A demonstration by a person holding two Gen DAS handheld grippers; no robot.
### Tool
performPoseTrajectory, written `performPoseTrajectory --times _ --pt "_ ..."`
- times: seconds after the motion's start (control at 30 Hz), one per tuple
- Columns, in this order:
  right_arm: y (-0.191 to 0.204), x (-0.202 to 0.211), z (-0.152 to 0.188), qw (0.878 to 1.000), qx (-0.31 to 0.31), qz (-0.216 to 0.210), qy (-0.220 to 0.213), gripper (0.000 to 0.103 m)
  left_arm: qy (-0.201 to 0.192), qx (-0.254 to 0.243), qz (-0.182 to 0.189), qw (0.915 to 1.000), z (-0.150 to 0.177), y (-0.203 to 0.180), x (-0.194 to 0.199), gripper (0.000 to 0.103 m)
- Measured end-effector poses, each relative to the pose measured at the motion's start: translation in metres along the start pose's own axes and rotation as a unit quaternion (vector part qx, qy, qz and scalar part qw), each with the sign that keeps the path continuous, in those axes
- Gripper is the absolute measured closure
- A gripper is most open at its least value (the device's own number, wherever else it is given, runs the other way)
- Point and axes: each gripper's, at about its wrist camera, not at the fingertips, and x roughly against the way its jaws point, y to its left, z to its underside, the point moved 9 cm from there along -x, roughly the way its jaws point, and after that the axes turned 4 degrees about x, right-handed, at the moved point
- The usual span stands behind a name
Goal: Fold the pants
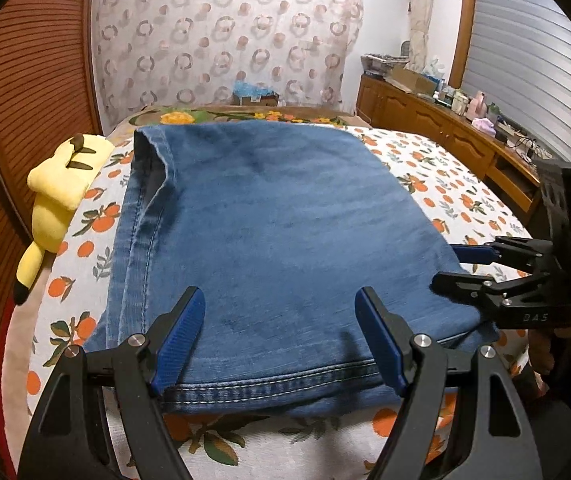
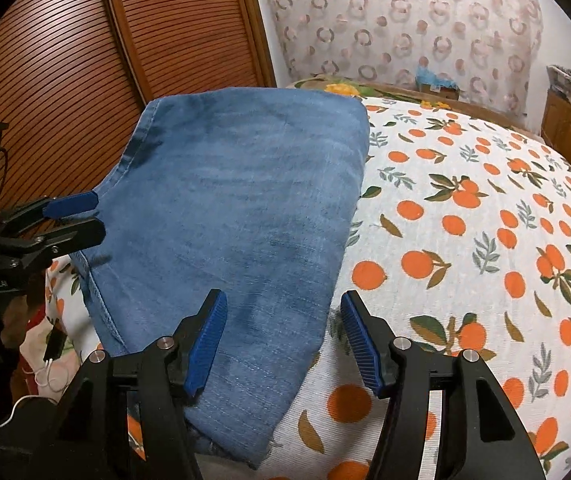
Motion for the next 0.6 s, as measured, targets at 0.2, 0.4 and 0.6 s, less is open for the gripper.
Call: performPoseTrajectory --times 0.2,0.4,0.6 --pt "0.004 -0.004 0.003 1.000 -0.005 -0.004 -0.001 0.042 0.006 0.015 -0.009 0.9998 0.007 0.015 -0.007 0.025" --pt "0.006 -0.006 0.004 1.000 -0.007 -0.009 -0.006 0.042 0.002 0.012 -0.005 0.9999 0.010 0.012 -0.005 0.025" --pt "0.010 -0.008 0.004 1.000 -0.002 -0.011 -0.009 0.042 -0.004 -0.015 0.026 0.9996 0.011 -0.017 0.001 0.025"
